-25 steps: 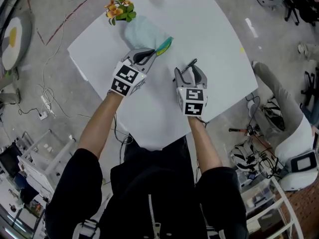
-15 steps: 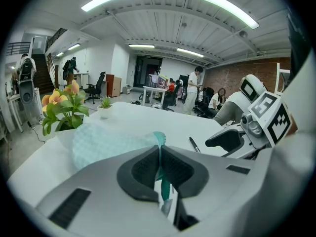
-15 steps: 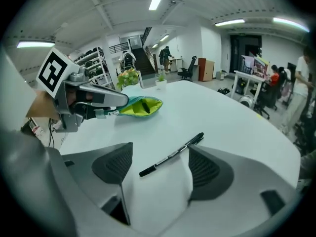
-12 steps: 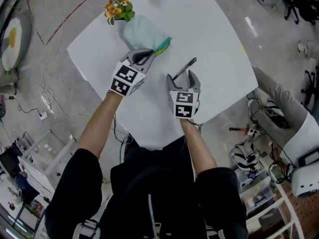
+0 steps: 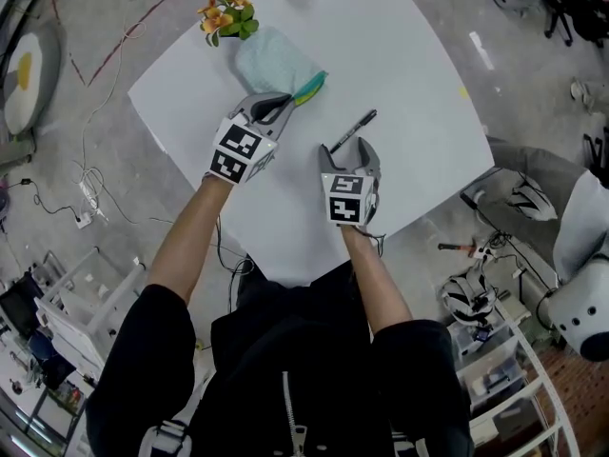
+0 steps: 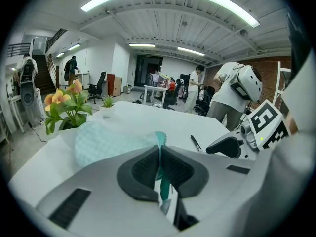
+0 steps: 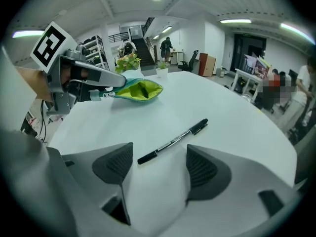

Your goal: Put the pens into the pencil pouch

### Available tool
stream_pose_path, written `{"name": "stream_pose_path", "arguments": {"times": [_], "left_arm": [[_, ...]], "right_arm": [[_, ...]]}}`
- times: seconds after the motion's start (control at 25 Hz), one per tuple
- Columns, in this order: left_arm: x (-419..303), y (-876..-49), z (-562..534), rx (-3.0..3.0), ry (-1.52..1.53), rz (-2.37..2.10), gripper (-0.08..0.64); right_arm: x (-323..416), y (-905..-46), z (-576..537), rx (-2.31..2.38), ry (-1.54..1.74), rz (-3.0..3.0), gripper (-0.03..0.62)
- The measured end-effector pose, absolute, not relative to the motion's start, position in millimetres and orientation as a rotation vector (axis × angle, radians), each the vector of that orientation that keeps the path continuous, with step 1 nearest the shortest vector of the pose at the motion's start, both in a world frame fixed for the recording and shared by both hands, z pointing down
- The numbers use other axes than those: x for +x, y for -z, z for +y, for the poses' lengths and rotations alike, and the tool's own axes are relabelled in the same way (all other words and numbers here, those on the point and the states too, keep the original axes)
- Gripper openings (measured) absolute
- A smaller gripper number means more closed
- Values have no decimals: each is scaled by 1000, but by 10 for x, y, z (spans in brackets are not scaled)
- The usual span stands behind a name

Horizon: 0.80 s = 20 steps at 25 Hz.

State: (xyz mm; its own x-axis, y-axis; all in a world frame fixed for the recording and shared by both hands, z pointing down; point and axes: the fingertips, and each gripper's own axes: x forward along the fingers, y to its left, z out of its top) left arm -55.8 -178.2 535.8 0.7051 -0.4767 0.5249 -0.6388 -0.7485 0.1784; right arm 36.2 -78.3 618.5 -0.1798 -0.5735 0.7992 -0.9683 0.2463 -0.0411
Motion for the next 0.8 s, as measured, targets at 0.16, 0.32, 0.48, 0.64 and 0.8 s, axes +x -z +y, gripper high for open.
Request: {"name": "stream_pose_path", "arguments": {"times": [0.16,0.32,0.48,0.64,0.8], "left_arm": [[-556,-5345,-1785,2568,-647,-873,34],[-556,-5336,-1782,2568,-653,-874,34],[-565,-5336,-1781,2567,-655,-875,34],[-556,-5335,-1780,2568,-655,-877,34],[-546,-5341,-1785,2569,-655,-878,34]], "right_arm": [[399,-6212,-751,1394,-755,-1842,329],[428,-6166,-742,1384,-740,-1855,309],[497,-6180,-671,1377,-761,-1837,256],[594,-6159,-597,1398,-768,-1841,191],[699,-6164,-540,1424,-788,-1825,131]]}}
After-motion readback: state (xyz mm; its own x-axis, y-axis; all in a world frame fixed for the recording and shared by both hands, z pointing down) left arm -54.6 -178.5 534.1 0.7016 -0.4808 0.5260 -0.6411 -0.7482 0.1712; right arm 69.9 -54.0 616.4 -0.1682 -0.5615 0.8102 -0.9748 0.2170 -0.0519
